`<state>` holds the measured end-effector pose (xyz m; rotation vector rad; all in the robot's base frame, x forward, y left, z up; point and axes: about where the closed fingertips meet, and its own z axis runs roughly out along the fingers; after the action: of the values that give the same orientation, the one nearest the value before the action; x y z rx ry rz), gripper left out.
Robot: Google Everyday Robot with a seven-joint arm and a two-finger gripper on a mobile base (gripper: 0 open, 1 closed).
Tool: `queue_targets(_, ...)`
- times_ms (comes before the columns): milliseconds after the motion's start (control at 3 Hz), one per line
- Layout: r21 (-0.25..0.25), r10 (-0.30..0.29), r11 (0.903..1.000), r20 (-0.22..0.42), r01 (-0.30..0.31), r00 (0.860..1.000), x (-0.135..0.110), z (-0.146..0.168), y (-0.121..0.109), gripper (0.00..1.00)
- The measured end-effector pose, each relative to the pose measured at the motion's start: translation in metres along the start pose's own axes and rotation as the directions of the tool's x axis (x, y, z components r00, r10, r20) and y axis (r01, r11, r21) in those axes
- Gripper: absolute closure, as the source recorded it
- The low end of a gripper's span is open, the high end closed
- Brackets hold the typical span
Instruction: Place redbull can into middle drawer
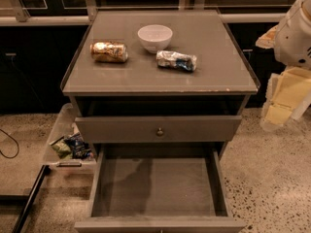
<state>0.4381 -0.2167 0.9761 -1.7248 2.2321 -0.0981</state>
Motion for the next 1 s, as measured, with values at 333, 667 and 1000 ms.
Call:
queue_targets(333, 0.0, 0.0, 1.0, 0.0, 0.0, 1.0, 0.0, 0.0, 0.0, 0.0)
queue_targets(667, -0.01, 0.009, 0.9999, 0.012, -0.009, 1.0, 0.002, 0.005, -0.001, 0.0)
queue_targets(1000, -0.035, 0.021, 0.9992, 0.081, -0.018, 0.997, 0.002, 0.036, -0.015, 0.0)
